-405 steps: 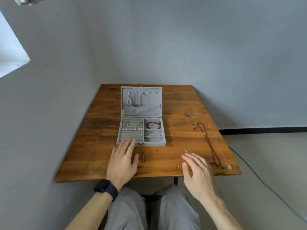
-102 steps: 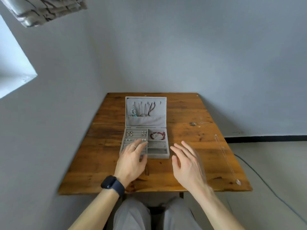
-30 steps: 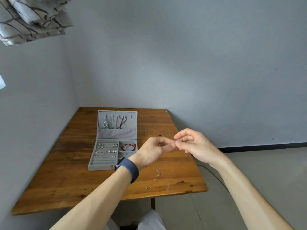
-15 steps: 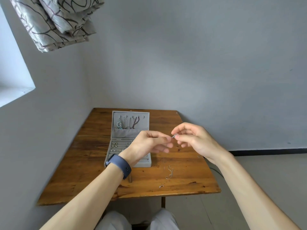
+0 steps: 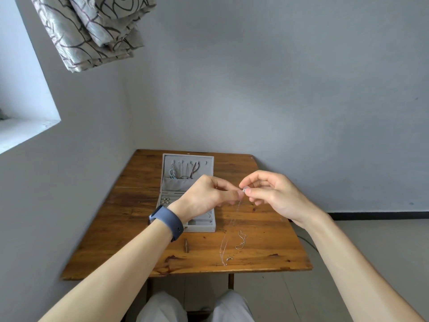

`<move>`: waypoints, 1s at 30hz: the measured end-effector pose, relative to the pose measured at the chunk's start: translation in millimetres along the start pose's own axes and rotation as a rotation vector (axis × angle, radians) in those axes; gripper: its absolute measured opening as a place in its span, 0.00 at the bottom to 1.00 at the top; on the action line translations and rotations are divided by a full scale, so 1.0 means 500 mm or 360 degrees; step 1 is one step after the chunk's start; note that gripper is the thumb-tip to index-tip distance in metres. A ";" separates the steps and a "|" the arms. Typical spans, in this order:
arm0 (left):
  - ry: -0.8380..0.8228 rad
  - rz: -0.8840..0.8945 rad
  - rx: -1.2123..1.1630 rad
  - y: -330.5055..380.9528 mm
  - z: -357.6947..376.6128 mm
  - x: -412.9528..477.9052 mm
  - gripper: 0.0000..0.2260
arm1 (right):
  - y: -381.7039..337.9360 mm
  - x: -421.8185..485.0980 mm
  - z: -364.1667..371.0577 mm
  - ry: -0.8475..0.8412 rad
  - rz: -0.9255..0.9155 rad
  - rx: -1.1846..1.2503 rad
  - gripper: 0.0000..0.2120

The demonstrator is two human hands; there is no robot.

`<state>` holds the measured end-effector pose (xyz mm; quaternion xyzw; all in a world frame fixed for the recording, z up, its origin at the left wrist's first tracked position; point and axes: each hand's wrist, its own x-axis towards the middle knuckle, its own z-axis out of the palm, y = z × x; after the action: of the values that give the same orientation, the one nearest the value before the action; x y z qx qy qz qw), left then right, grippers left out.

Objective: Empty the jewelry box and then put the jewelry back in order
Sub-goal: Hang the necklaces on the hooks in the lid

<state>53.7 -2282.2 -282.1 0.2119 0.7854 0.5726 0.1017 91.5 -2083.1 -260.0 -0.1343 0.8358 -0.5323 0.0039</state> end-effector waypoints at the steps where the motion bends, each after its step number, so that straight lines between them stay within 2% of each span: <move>1: 0.0008 0.0023 0.0002 0.000 0.003 0.001 0.07 | 0.000 0.000 -0.002 0.0005 0.0004 0.0005 0.05; 7: -0.0016 0.0044 -0.0109 -0.001 0.010 -0.004 0.07 | 0.007 -0.002 -0.016 0.0050 0.0034 0.0061 0.06; 12: -0.0369 -0.0132 -0.0404 -0.030 0.029 -0.014 0.12 | 0.024 0.000 -0.011 0.0092 0.0050 0.0246 0.07; 14: -0.0385 -0.0167 -0.0508 -0.061 0.040 -0.024 0.14 | 0.035 0.005 -0.017 0.0179 0.0066 0.0409 0.08; 18: -0.0266 -0.0349 -0.1022 -0.141 0.060 -0.053 0.13 | 0.088 0.009 -0.043 0.0422 0.0181 0.0749 0.08; 23: -0.0068 -0.0548 -0.1737 -0.231 0.093 -0.100 0.07 | 0.210 -0.013 -0.051 0.0661 0.0528 0.1053 0.08; 27: 0.0174 -0.0596 -0.1766 -0.273 0.104 -0.118 0.16 | 0.307 -0.056 -0.026 0.0755 0.0747 0.1115 0.08; 30: 0.0252 -0.0616 -0.1556 -0.284 0.085 -0.113 0.16 | 0.356 -0.090 -0.011 0.0761 0.0820 0.1099 0.09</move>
<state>90.2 -2307.2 -434.2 -0.0531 0.4569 0.8569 0.2328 94.8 -1997.2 -422.1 0.2117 0.5942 -0.7759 -0.0123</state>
